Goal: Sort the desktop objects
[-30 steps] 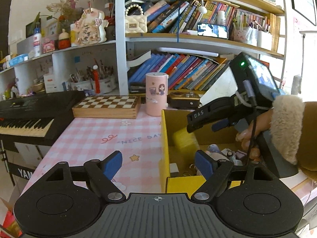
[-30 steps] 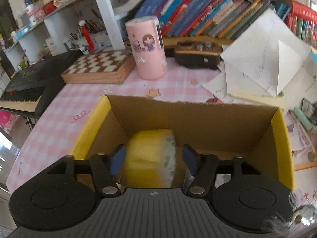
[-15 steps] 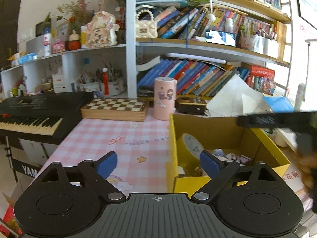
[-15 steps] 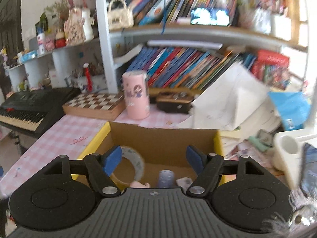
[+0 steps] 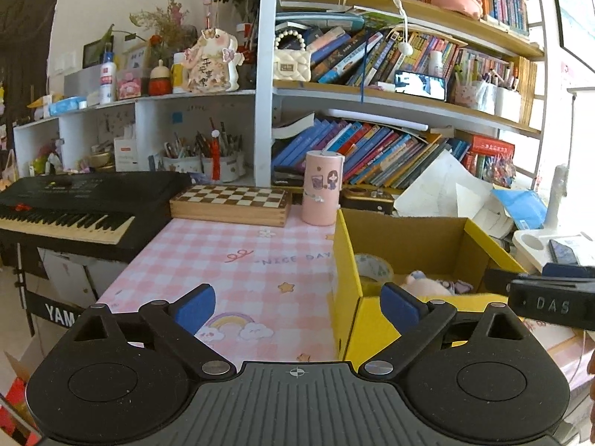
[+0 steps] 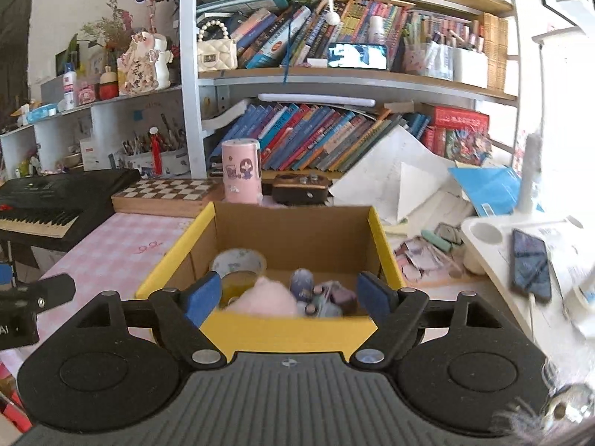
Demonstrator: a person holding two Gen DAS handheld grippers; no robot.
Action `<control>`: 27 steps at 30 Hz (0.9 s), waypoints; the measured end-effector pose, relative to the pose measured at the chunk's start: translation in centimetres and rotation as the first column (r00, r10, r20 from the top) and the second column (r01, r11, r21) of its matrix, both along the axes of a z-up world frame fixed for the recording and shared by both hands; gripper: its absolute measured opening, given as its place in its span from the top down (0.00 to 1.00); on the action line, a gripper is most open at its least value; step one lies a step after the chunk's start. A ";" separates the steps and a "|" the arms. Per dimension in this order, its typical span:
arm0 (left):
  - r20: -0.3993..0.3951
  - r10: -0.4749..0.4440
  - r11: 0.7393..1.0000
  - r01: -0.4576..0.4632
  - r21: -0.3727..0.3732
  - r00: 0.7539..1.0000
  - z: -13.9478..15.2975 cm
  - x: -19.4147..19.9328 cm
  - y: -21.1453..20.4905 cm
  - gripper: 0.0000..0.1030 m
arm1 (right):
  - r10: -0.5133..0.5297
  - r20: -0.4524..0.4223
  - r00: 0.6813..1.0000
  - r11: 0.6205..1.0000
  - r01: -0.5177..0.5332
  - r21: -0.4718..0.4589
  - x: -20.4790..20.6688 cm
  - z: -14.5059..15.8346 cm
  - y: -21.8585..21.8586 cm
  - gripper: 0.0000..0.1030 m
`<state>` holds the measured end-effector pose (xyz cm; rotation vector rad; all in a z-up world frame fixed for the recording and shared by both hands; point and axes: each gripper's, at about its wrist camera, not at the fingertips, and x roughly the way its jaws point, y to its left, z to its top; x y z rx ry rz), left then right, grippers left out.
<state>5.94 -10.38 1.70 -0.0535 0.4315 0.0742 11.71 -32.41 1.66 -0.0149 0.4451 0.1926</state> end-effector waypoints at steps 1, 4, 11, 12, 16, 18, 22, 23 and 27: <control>-0.004 -0.003 1.000 0.003 -0.001 1.000 -0.1 -0.3 0.2 0.06 | -0.010 -0.006 1.000 1.000 0.010 -0.001 -0.7 -0.3 0.3 0.23; -0.023 -0.011 1.000 0.011 -0.008 1.000 -0.6 -1.5 0.7 0.06 | -0.028 -0.024 0.999 0.999 0.028 -0.019 -2.5 -1.1 0.9 0.23; -0.048 -0.040 0.999 0.040 -0.005 0.998 -1.0 -3.8 2.1 0.01 | -0.064 -0.066 0.996 0.997 0.060 -0.054 -6.2 -2.3 2.3 0.21; -0.053 -0.043 0.999 0.043 -0.003 0.998 -1.0 -4.1 2.3 0.01 | -0.068 -0.073 0.995 0.997 0.064 -0.051 -6.8 -2.3 2.6 0.21; -0.070 -0.059 0.998 0.059 -0.002 0.996 -1.1 -5.3 3.3 0.01 | -0.078 -0.090 0.993 0.996 0.075 -0.044 -8.6 -2.5 3.6 0.19; -0.068 -0.065 0.998 0.065 -0.001 0.996 -1.0 -5.9 3.8 0.01 | -0.084 -0.100 0.991 0.996 0.081 -0.037 -9.3 -2.6 4.0 0.18; -0.069 -0.067 0.998 0.067 0.004 0.995 -0.9 -7.0 4.8 0.00 | -0.086 -0.116 0.990 0.996 0.083 -0.032 -10.8 -2.7 5.2 0.16; -0.073 -0.065 0.998 0.066 0.005 0.995 -1.0 -7.2 5.0 0.00 | -0.086 -0.117 0.989 0.996 0.082 -0.033 -11.1 -2.7 5.5 0.14; -0.096 -0.053 0.999 0.054 0.005 0.994 -1.2 -7.8 5.9 0.00 | -0.090 -0.114 0.989 0.996 0.086 -0.037 -12.3 -2.6 6.5 0.10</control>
